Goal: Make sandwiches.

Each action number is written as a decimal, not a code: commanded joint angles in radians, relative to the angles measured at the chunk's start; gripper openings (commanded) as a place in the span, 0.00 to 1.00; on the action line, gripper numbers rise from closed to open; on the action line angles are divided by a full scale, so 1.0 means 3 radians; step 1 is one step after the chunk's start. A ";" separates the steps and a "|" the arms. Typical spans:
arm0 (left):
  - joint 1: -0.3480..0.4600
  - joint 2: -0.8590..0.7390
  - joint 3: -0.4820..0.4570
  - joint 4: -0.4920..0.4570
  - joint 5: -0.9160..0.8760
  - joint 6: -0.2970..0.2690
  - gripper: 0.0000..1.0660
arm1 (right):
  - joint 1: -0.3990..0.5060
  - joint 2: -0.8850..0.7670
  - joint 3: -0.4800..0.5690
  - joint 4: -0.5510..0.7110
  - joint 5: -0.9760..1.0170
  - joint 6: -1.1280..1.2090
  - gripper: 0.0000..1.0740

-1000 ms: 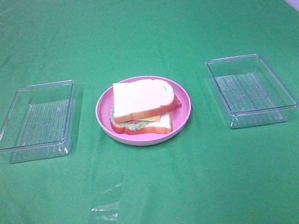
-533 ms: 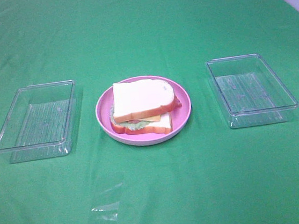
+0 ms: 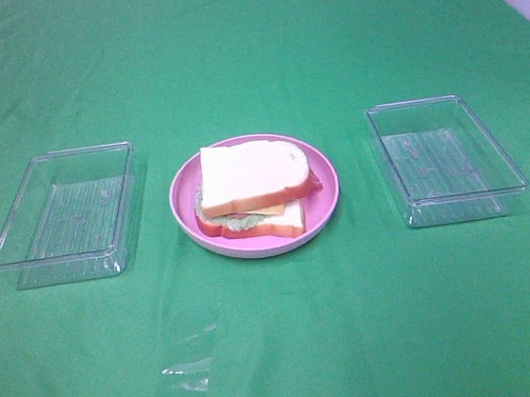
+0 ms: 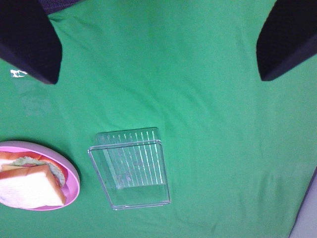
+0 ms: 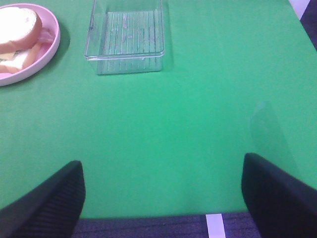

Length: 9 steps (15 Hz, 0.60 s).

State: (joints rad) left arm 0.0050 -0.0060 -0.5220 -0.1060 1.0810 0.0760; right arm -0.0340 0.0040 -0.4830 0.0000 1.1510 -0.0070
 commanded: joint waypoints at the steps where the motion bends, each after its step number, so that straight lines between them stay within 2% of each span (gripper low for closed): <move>1: -0.0007 -0.0050 0.0007 -0.0030 -0.0010 -0.0013 0.94 | 0.0007 -0.0113 0.0057 -0.0040 -0.0103 0.0023 0.75; 9: -0.0007 -0.0050 0.0007 -0.0037 -0.0010 -0.0013 0.94 | 0.0007 -0.0137 0.0103 -0.0030 -0.0177 -0.0010 0.73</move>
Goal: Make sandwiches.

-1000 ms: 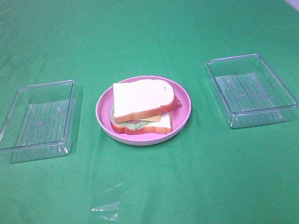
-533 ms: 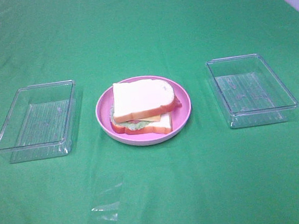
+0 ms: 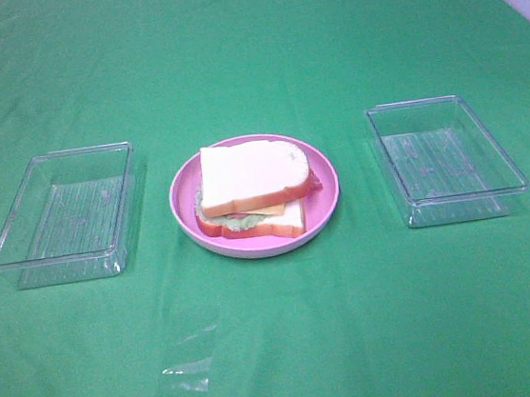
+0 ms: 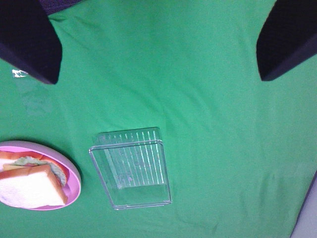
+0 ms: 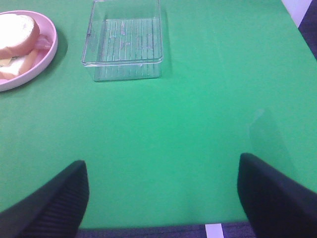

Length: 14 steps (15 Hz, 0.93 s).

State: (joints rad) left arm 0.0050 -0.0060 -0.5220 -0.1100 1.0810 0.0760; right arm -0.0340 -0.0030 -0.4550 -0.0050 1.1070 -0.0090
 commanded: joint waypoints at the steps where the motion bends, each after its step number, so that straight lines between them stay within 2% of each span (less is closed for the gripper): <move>1: -0.0007 -0.0050 0.0007 -0.0023 -0.0010 -0.0013 0.94 | 0.0007 -0.0113 0.0010 -0.0010 -0.0030 -0.0003 0.73; 14: -0.0007 -0.0050 0.0007 -0.0027 -0.0010 -0.0013 0.94 | 0.0007 -0.0113 0.0010 -0.0010 -0.0030 -0.0003 0.73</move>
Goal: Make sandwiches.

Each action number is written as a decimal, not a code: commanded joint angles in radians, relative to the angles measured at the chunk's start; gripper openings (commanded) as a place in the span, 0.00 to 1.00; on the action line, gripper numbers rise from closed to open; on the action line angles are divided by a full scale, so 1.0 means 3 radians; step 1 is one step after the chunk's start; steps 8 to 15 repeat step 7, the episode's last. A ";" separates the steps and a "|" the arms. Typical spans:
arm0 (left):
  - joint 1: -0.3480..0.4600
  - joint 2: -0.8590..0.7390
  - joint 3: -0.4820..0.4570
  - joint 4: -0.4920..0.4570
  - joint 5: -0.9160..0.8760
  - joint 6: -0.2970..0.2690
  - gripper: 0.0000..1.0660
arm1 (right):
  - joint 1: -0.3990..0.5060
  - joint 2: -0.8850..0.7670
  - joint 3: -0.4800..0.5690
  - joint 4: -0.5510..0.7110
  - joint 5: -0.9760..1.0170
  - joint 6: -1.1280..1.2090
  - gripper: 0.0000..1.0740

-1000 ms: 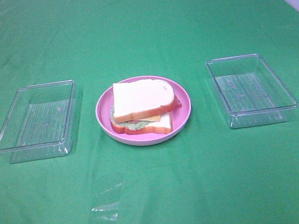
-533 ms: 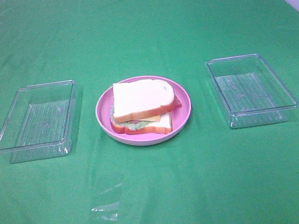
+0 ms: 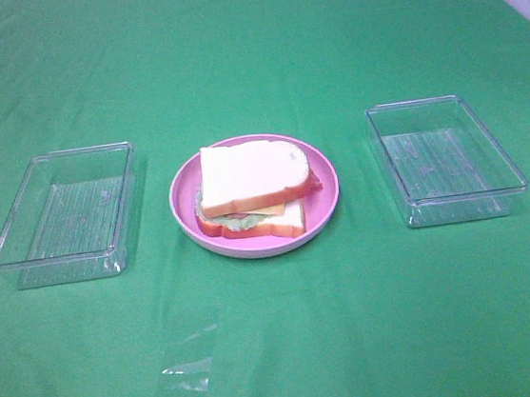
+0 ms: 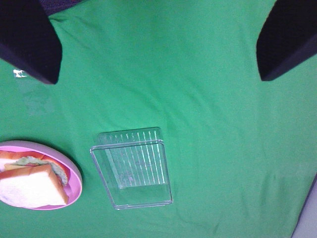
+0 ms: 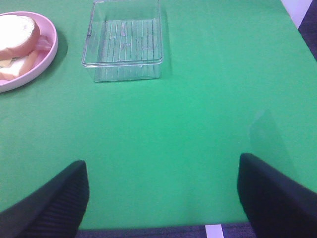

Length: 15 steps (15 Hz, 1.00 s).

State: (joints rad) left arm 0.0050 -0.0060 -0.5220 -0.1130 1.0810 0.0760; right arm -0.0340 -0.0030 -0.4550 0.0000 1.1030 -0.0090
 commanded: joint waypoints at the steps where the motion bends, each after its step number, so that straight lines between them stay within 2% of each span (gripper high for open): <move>1: -0.0007 -0.0050 0.0007 -0.0017 -0.0010 -0.0013 0.94 | 0.0007 -0.0113 0.0010 -0.0027 -0.0017 -0.0003 0.73; 15: -0.0007 -0.0050 0.0007 -0.0013 -0.0010 -0.0013 0.94 | 0.0007 -0.0113 0.0010 -0.0027 -0.0017 -0.0003 0.73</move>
